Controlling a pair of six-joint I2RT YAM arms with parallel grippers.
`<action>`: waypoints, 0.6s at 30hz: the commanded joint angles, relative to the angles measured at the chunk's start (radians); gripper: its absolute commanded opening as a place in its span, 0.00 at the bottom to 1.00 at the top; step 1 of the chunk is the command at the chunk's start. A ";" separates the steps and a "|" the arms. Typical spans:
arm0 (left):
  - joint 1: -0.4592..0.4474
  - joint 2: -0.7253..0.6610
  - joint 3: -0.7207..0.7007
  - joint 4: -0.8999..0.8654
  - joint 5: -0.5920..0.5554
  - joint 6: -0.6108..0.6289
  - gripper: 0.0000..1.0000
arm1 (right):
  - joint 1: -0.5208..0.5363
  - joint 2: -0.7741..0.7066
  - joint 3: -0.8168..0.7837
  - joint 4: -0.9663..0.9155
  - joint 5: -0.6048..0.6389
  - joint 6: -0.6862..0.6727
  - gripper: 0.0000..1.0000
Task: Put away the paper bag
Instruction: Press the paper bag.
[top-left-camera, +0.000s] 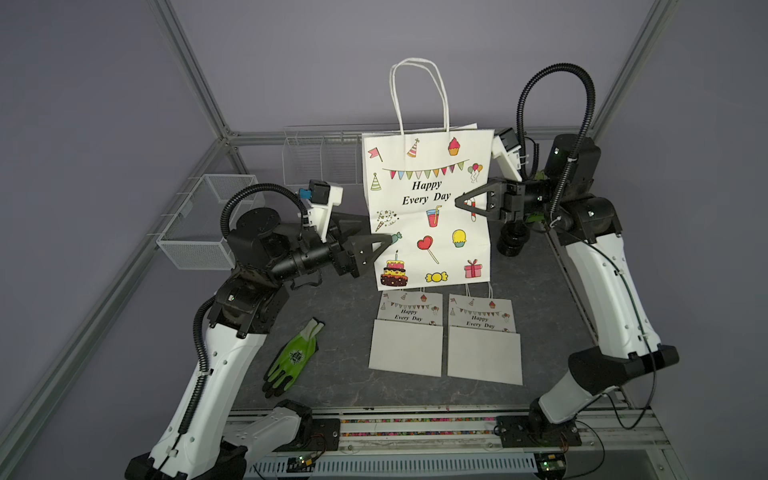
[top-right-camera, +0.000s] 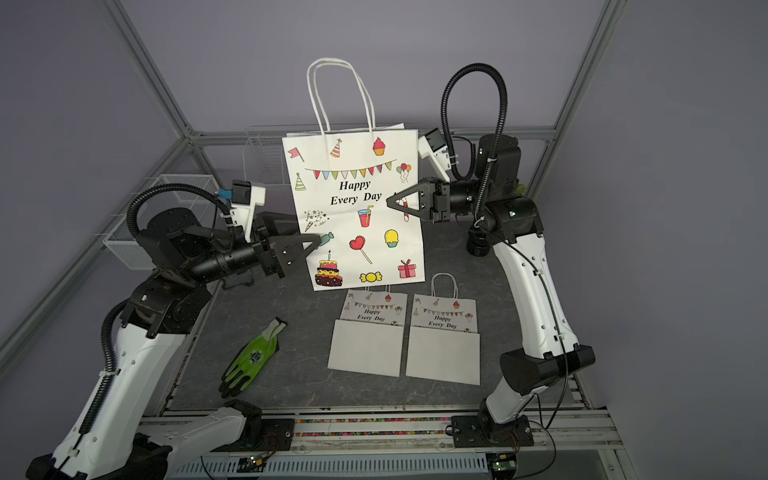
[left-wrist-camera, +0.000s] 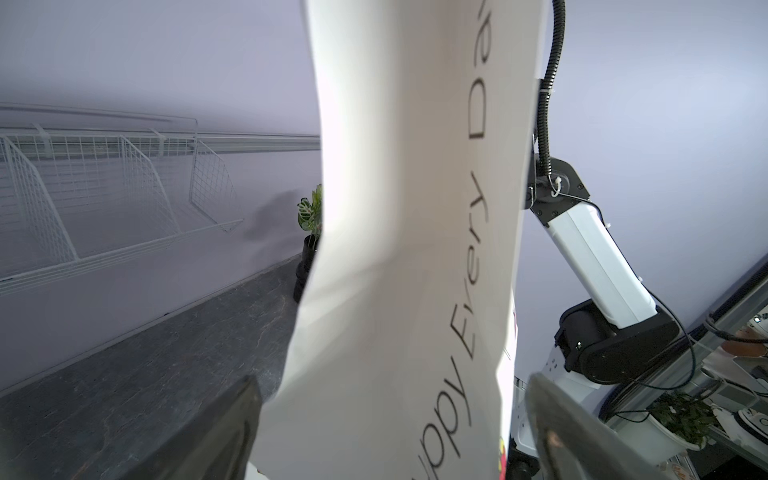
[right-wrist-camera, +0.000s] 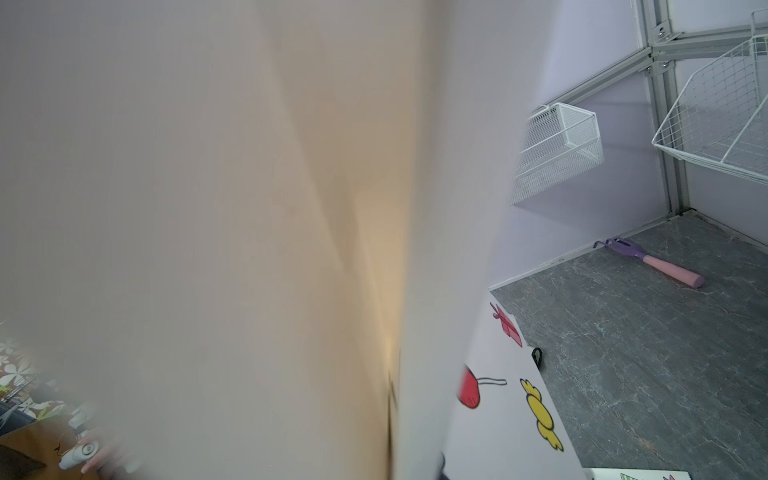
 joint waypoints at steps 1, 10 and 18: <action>0.002 0.034 0.017 0.069 0.031 -0.016 0.99 | 0.012 -0.018 -0.027 0.041 -0.028 0.011 0.07; 0.002 0.078 0.001 0.111 0.143 -0.030 0.73 | 0.027 -0.019 -0.027 0.054 -0.024 0.020 0.07; 0.002 0.052 -0.035 0.111 0.201 -0.030 0.32 | 0.015 -0.033 -0.024 0.069 -0.006 0.037 0.07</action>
